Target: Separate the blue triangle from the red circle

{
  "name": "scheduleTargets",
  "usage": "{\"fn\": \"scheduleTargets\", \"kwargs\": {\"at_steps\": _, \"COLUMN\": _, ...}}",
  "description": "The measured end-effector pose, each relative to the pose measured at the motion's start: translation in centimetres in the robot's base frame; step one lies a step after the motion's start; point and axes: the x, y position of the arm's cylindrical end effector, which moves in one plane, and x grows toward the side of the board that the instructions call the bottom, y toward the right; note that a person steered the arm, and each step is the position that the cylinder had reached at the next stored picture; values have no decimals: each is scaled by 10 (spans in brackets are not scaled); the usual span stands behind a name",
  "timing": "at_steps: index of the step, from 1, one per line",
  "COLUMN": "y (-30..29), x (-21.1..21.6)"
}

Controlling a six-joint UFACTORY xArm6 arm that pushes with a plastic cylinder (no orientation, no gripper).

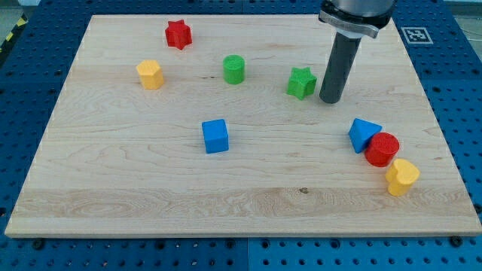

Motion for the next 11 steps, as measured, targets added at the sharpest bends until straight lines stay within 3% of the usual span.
{"fn": "scheduleTargets", "kwargs": {"at_steps": 5, "y": 0, "x": 30}}
{"fn": "scheduleTargets", "kwargs": {"at_steps": 11, "y": 65, "x": 134}}
